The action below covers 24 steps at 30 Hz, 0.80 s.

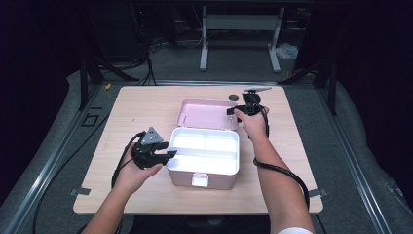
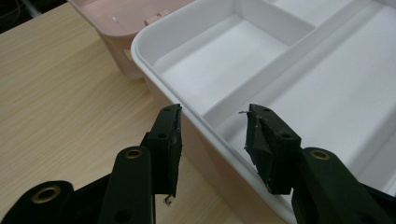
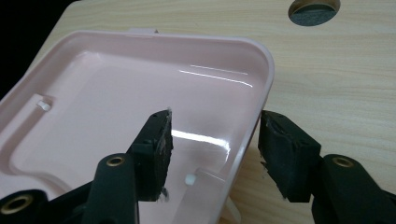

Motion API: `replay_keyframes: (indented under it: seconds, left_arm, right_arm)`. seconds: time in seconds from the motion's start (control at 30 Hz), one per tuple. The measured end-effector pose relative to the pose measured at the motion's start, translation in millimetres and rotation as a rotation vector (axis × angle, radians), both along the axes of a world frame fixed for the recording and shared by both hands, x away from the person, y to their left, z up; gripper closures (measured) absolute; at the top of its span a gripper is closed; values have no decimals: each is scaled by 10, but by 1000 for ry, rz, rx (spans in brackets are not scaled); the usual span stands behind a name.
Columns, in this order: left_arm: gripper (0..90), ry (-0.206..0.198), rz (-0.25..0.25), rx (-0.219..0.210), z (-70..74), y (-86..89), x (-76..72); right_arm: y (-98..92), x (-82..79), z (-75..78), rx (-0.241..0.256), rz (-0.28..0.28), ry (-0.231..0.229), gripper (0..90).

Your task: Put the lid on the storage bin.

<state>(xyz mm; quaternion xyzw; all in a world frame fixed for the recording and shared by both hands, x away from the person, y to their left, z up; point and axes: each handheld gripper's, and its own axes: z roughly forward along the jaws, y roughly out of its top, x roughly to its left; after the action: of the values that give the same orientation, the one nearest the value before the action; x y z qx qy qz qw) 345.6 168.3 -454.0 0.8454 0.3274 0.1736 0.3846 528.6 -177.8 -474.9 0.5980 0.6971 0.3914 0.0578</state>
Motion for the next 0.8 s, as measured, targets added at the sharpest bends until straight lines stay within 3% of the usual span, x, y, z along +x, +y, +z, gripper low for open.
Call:
replay_keyframes:
  seconds: [0.13,0.4,0.8]
  left_arm:
    - [558,1,-1,-2,-1,1,1]
    - [558,-3,0,0,-2,1,0]
    - [558,-7,2,14,1,-17,-4]
  right_arm:
    - [10,3,-5,-13,1,3,441]
    - [64,30,-101,21,7,32,409]
    - [39,-14,52,37,9,-25,411]
